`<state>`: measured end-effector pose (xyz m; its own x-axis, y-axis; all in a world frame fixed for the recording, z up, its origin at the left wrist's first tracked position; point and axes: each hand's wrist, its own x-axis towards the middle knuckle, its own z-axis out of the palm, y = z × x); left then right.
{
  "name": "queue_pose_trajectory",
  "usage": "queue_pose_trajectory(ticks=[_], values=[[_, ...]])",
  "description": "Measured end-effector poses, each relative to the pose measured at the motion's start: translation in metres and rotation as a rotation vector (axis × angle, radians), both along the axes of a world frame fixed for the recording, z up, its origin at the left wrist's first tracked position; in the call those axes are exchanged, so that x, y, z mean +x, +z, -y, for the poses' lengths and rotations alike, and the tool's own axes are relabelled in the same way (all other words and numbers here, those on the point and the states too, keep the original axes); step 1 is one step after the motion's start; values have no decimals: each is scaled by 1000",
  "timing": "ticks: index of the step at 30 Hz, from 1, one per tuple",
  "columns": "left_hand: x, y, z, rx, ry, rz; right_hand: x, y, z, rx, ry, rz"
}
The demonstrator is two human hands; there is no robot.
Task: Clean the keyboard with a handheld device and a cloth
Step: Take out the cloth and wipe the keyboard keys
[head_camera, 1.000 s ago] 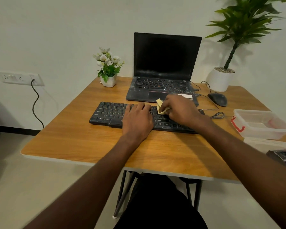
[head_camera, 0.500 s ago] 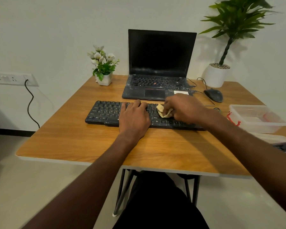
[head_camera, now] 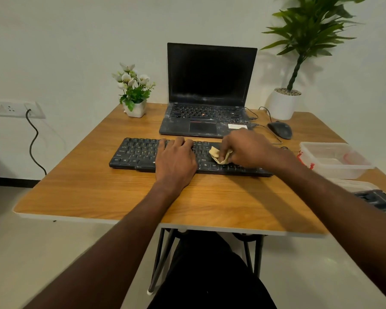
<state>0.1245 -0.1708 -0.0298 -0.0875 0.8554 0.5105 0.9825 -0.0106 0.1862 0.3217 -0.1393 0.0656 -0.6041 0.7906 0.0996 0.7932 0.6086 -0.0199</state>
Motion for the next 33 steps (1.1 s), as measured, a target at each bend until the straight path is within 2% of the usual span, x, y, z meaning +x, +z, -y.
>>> queue_pose_trajectory(ticks=[5, 8, 10, 16, 19, 23, 27, 31, 33], values=[[0, 0, 1, 42, -66, 1, -5, -1, -15, 143, -138, -211], [2, 2, 0, 51, -262, -34, -12, -13, -18, 87, -122, -266], [3, 2, -3, -9, -307, -85, -11, -18, -15, 81, -103, -262], [2, 0, -4, -15, -276, -87, 5, -4, -24, 36, -140, -99], [3, 3, -2, -8, -271, -81, 1, -1, -29, 126, -186, -175], [3, 2, -1, -17, -267, -68, 10, -22, -18, 60, -113, -235], [4, 4, 0, -34, -263, -33, 19, -14, -33, 94, -312, -203], [4, 5, 1, -37, -238, -28, -7, -11, -31, 25, -148, -244], [3, 4, 1, -35, -232, -31, -7, -17, -31, 4, -155, -251]])
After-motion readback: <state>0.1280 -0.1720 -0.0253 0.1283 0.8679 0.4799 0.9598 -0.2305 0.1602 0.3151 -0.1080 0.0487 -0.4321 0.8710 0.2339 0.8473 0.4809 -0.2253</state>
